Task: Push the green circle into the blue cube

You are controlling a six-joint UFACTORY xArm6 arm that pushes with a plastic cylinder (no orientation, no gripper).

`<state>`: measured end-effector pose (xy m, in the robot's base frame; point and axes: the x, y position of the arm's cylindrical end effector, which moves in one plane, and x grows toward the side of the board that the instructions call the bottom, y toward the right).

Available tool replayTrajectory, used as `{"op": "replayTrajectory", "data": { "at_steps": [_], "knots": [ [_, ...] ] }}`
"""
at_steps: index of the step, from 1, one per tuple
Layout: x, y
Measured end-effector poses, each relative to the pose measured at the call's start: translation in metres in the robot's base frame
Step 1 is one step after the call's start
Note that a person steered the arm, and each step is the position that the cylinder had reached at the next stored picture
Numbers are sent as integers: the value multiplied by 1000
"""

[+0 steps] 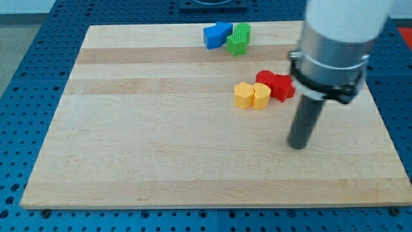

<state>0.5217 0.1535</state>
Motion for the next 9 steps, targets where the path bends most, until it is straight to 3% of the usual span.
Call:
{"op": "replayTrajectory", "data": {
  "at_steps": [1,3,5,6,9],
  "knots": [
    [-9,53],
    [-108,141],
    [-224,11],
    [-280,-21],
    [-291,-124]
  ]
}}
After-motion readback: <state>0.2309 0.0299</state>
